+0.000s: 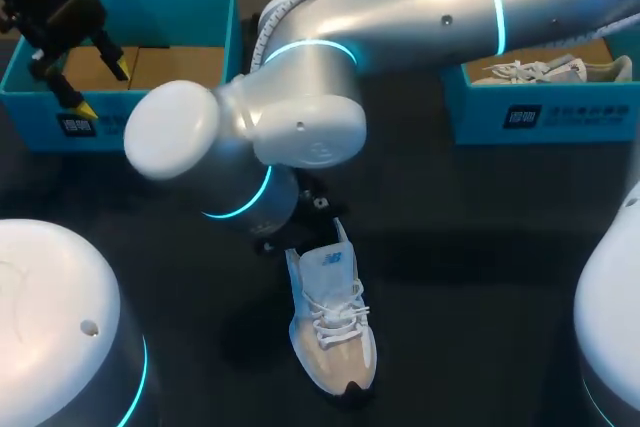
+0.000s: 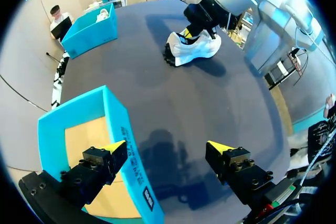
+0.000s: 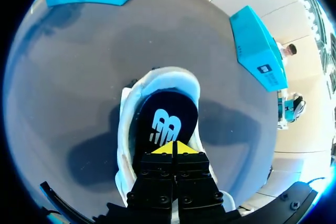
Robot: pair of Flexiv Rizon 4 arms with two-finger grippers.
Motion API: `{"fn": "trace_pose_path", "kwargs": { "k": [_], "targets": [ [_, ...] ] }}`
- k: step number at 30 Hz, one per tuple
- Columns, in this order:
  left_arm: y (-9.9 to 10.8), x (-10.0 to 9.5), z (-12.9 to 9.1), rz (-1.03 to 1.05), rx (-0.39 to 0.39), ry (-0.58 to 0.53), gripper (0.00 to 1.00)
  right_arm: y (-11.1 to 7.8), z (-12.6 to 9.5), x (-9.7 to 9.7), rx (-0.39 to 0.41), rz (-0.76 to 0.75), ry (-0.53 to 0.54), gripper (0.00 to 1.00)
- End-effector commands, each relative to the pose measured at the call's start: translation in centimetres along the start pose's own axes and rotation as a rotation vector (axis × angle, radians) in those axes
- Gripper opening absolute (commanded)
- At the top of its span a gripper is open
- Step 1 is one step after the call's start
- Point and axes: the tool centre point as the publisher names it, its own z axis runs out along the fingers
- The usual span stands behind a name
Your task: Take the shoe out of the shoebox, open the shoe tongue, remove and reinsert the insole, then place the shoe into the shoebox
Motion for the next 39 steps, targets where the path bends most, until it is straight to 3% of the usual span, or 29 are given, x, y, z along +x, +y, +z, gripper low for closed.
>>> {"fn": "trace_pose_path", "kwargs": {
  "k": [1,8,17,28,34,39],
  "targets": [
    [0.0,0.1,0.0,0.001,-0.003,-0.002,1.0,-0.9,0.7,0.9,0.016,0.109,-0.047,0.0],
    [0.0,0.1,0.0,0.001,-0.003,-0.002,1.0,-0.9,2.1,1.8,0.045,0.097,-0.016,0.0],
    [0.0,0.1,0.0,0.001,-0.003,-0.002,1.0,-1.6,0.2,0.2,0.007,0.136,-0.069,0.0],
    [0.0,0.1,0.0,0.001,-0.003,-0.002,1.0,-1.5,3.2,0.4,0.047,0.121,-0.09,0.0],
    [0.0,0.1,0.0,0.001,-0.003,-0.002,1.0,-1.7,4.4,1.0,0.075,0.107,-0.032,0.0],
    [0.0,0.1,0.0,0.001,-0.003,-0.002,1.0,-2.0,3.6,1.4,0.059,0.091,0.014,0.0]
  ]
}}
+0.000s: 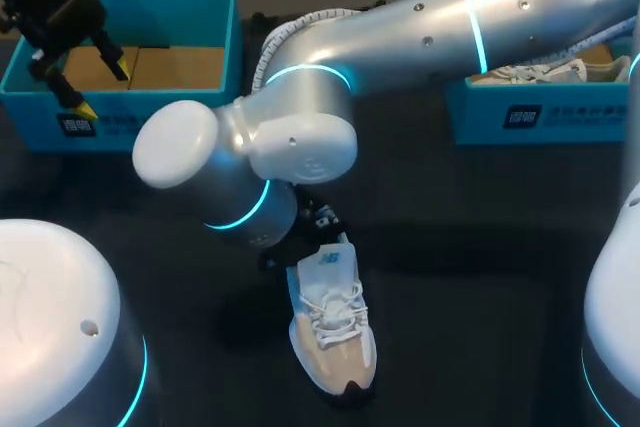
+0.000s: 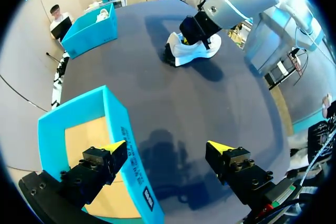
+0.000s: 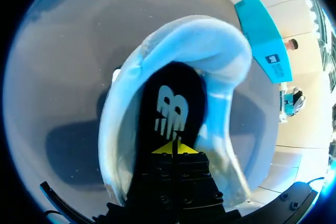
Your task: Take the shoe out of the shoebox, open the shoe tongue, remove and reinsert the insole, then place the shoe into the shoebox
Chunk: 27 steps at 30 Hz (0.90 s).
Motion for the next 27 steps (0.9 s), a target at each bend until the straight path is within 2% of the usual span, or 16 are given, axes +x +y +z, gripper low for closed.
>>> {"fn": "trace_pose_path", "kwargs": {
  "k": [1,5,9,19,23,27],
  "targets": [
    [0.0,0.1,0.0,0.001,-0.003,-0.002,1.0,-1.0,-0.7,-0.5,-0.039,0.085,0.015,0.0],
    [0.0,0.1,0.0,0.001,-0.003,-0.002,1.0,-0.9,-2.5,-1.5,-0.09,0.102,-0.021,0.0],
    [0.0,0.1,0.0,0.001,-0.003,-0.002,1.0,-0.4,-3.1,-2.2,-0.12,0.109,-0.05,0.0],
    [0.0,0.1,0.0,0.001,-0.003,-0.002,1.0,1.2,-1.2,-1.9,-0.139,0.075,-0.095,0.0],
    [0.0,0.1,0.0,0.001,-0.003,-0.002,1.0,1.3,-1.2,-2.0,-0.151,0.079,-0.112,0.0],
    [0.0,0.1,0.0,0.001,-0.003,-0.002,1.0,1.7,0.0,-1.9,-0.125,0.063,-0.089,0.0]
  ]
}}
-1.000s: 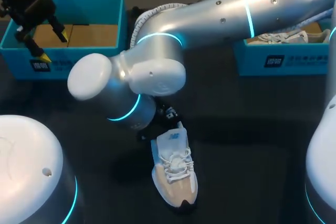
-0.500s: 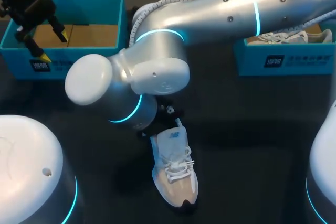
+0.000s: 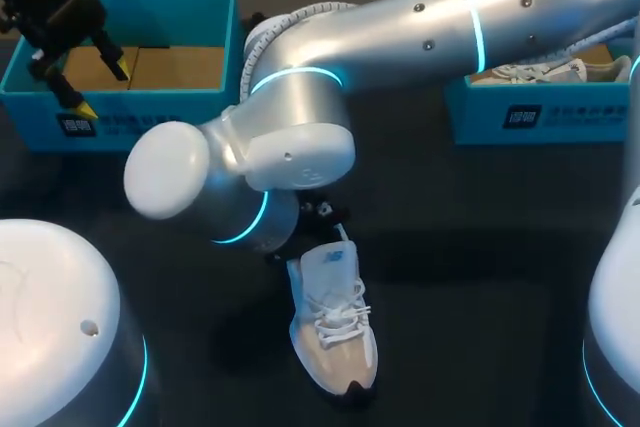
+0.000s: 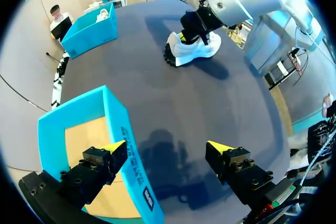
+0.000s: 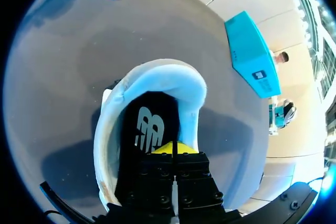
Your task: Take the shoe out of the shoebox, open the shoe tongue, remove and reinsert the insole, then place the shoe into the shoebox
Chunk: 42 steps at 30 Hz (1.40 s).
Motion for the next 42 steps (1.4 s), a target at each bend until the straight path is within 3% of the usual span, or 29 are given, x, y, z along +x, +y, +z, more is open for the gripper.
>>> {"fn": "trace_pose_path", "kwargs": {
  "k": [1,10,17,20,30,33,37,42],
  "targets": [
    [0.0,0.1,0.0,0.001,-0.003,-0.002,1.0,-0.4,1.3,1.0,0.027,0.087,0.019,0.0],
    [0.0,0.1,0.0,0.001,-0.003,-0.002,1.0,-1.3,1.9,2.1,0.062,0.075,0.134,0.0],
    [0.0,0.1,0.0,0.001,-0.003,-0.002,1.0,-1.1,-1.9,0.8,-0.028,0.092,0.129,0.0],
    [0.0,0.1,0.0,0.001,-0.003,-0.002,1.0,-0.9,-2.5,0.3,-0.055,0.095,0.126,0.0],
    [0.0,0.1,0.0,0.001,-0.003,-0.002,1.0,-0.4,0.6,1.9,-0.01,0.07,0.226,0.0],
    [0.0,0.1,0.0,0.001,-0.003,-0.002,1.0,-0.6,0.8,2.2,0.009,0.079,0.173,0.0],
    [0.0,0.1,0.0,0.001,-0.003,-0.002,1.0,-0.6,-1.0,1.6,0.001,0.073,0.059,0.0],
    [0.0,0.1,0.0,0.001,-0.003,-0.002,1.0,-0.3,-2.2,0.8,-0.006,0.065,0.018,0.0]
  ]
}}
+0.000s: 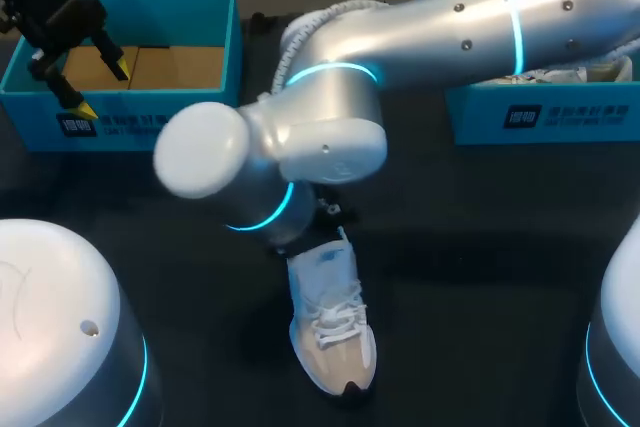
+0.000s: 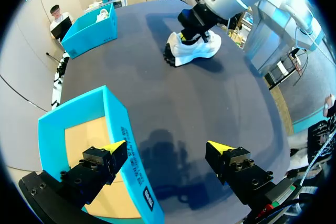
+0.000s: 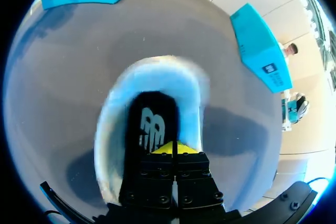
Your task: Take the shoe out of the shoebox, open the shoe tongue, remove and reinsert the insole, then place the shoe into the shoebox
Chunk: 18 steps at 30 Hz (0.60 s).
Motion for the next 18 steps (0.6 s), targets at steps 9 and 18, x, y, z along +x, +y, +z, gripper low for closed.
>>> {"fn": "trace_pose_path", "kwargs": {
  "k": [9,18],
  "targets": [
    [0.0,0.1,0.0,0.001,-0.003,-0.002,1.0,0.2,-0.9,1.0,0.007,-0.014,-0.193,0.0],
    [0.0,0.1,0.0,0.001,-0.003,-0.002,1.0,0.0,1.7,0.9,0.054,-0.016,-0.203,0.0]
  ]
}}
